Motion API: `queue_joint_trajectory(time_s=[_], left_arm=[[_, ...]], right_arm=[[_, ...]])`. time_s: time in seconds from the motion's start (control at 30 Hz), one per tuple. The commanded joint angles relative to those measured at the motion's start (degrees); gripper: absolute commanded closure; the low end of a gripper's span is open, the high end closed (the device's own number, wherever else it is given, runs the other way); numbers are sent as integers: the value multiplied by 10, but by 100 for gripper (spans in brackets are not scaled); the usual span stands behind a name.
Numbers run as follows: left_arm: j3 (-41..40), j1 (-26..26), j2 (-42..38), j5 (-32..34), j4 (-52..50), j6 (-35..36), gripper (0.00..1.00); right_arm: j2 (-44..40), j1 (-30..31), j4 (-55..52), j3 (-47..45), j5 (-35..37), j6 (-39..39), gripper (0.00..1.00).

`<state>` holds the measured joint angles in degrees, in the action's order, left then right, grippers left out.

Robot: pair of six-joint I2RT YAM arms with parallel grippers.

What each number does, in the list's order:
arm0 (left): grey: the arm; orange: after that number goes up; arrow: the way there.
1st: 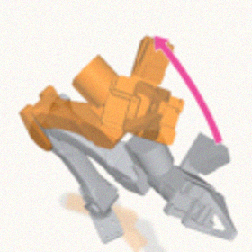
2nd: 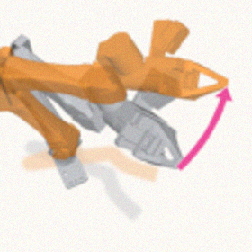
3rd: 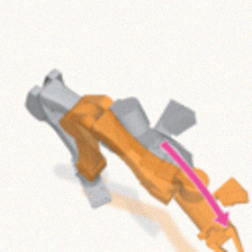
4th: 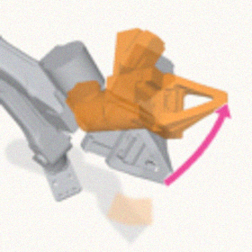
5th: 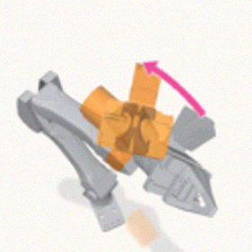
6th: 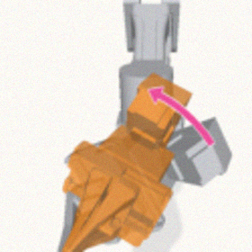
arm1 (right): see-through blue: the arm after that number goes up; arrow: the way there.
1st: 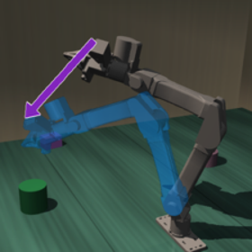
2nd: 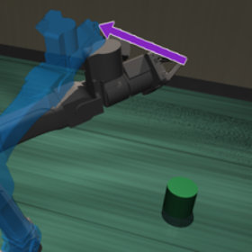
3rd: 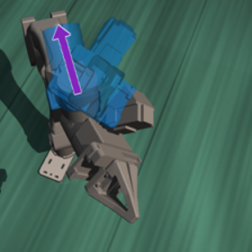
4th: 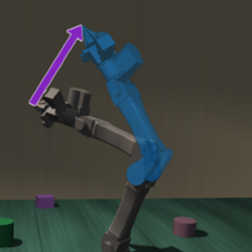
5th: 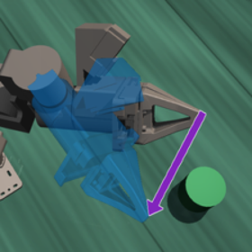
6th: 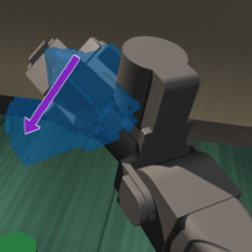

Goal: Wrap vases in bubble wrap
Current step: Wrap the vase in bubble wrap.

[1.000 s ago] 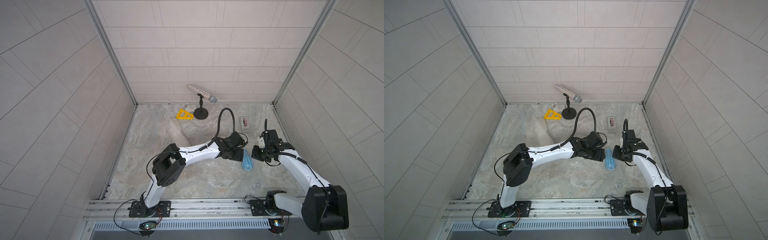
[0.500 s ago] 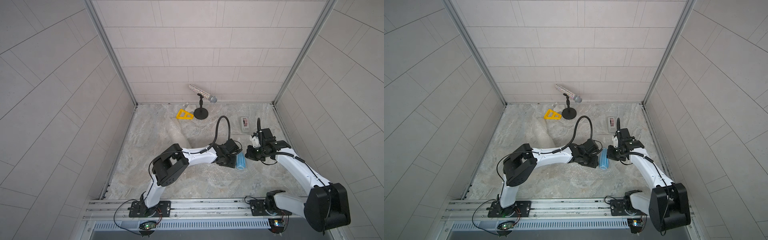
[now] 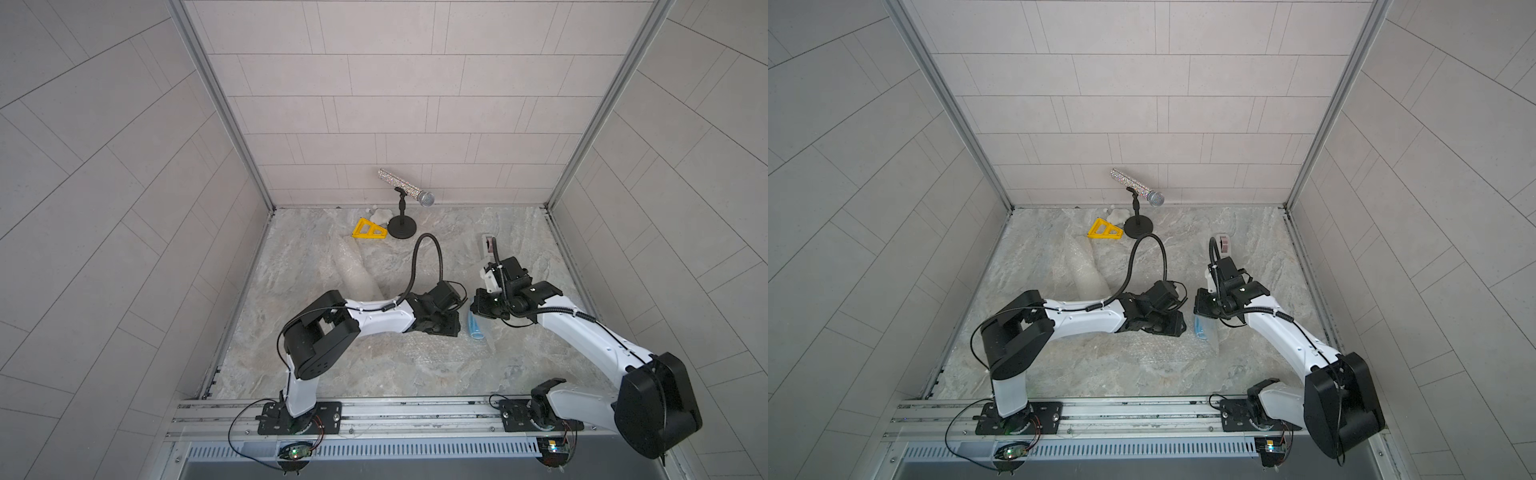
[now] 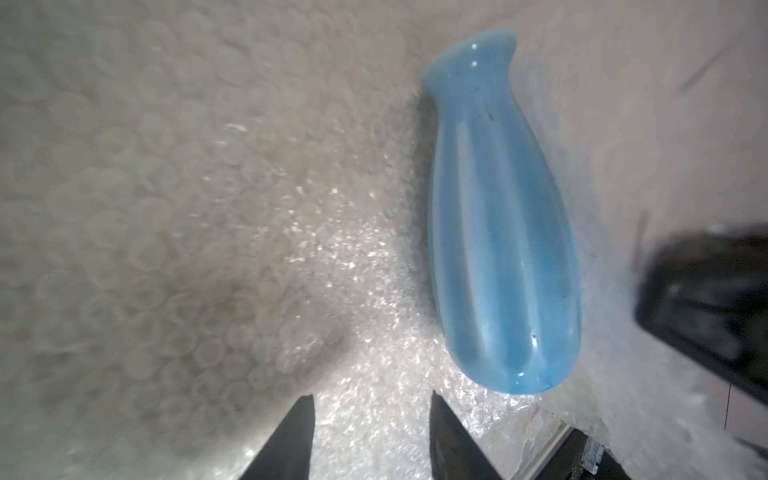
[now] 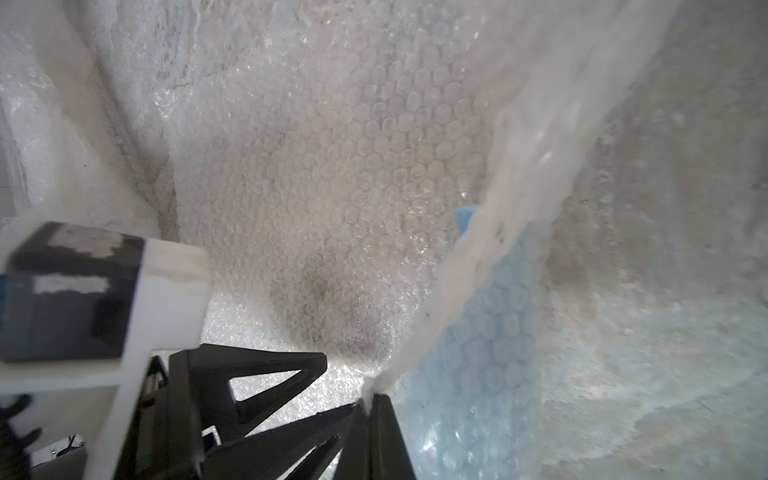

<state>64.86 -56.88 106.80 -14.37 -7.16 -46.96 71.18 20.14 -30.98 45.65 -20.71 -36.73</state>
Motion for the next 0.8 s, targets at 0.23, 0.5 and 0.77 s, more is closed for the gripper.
queue_joint_trajectory(time_s=[0.23, 0.5, 0.77], left_arm=[[-133, 31, -146, 4, 83, -48, 48], [-173, 16, -132, -63, 251, -96, 43], [-168, -4, -60, -100, 326, -119, 46]], right_arm=[[68, 73, 78, 9, 68, -53, 100], [83, 87, 86, -7, 83, -42, 100], [79, 88, 92, -11, 73, -41, 100]])
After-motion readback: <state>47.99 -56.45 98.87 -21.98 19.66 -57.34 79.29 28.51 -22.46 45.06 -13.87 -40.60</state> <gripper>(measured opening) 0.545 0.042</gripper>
